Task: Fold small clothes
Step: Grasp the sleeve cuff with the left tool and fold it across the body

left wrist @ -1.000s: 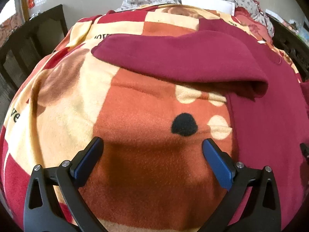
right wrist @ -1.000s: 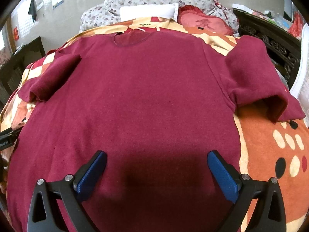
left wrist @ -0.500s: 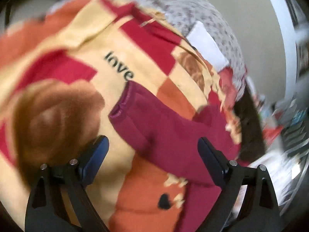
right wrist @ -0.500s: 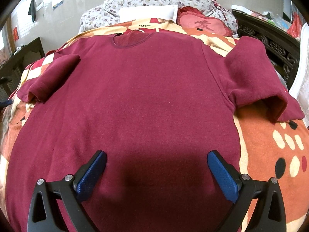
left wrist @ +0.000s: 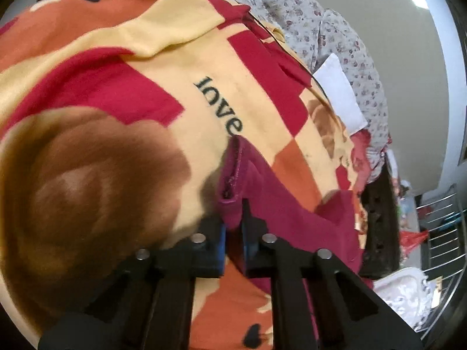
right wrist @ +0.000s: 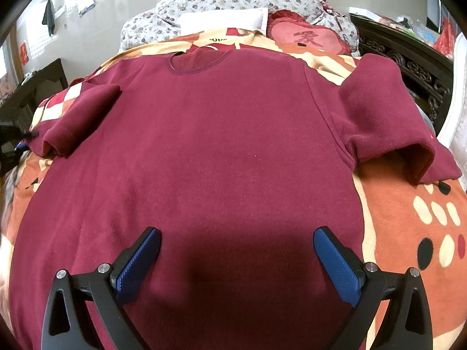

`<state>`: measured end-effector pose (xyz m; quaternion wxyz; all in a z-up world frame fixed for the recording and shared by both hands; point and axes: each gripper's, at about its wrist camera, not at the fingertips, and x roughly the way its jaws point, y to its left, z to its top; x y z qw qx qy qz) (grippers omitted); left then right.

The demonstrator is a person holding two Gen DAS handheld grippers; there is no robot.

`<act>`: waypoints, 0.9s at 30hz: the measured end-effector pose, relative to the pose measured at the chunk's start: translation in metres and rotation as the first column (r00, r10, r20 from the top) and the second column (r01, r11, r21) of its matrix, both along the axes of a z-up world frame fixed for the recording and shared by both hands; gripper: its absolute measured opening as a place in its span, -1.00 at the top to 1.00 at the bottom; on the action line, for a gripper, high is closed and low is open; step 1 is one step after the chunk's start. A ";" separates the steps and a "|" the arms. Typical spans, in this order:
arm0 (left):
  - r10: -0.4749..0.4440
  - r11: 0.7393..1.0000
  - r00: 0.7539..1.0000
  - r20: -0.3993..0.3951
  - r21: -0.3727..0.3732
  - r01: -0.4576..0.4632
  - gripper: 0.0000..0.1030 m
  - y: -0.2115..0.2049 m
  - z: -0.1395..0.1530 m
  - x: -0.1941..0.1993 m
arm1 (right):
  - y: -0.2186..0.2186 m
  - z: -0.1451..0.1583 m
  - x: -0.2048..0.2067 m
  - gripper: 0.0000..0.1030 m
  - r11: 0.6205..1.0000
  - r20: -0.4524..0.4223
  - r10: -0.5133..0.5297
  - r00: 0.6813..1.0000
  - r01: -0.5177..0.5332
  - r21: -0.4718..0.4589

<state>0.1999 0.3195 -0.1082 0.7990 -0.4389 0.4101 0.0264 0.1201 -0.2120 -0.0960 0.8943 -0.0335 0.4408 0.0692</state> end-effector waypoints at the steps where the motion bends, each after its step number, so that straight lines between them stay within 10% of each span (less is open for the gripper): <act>1: 0.009 0.999 1.000 0.004 0.047 -0.009 0.90 -0.001 0.008 -0.003 | 0.000 0.000 0.000 -1.00 1.000 0.000 0.000 1.000 0.000 0.000; 8: 0.175 0.950 0.953 0.248 0.212 -0.229 0.90 0.035 0.101 -0.046 | 0.000 0.001 0.001 -1.00 1.000 0.001 0.000 1.000 0.000 0.004; 13: 0.275 0.917 0.894 0.354 0.182 -0.354 0.90 0.064 0.140 -0.071 | 0.000 0.001 0.001 -1.00 1.000 0.001 0.000 1.000 0.000 0.002; 20: 0.000 0.987 0.901 0.433 0.145 -0.070 0.90 -0.040 0.160 -0.033 | 0.001 0.000 0.002 -1.00 1.000 0.003 0.000 1.000 0.000 0.000; 27: -0.321 0.947 0.859 0.400 0.110 0.302 0.90 -0.241 0.129 0.046 | -0.016 0.003 -0.002 -1.00 0.995 0.022 -0.069 0.997 0.067 0.078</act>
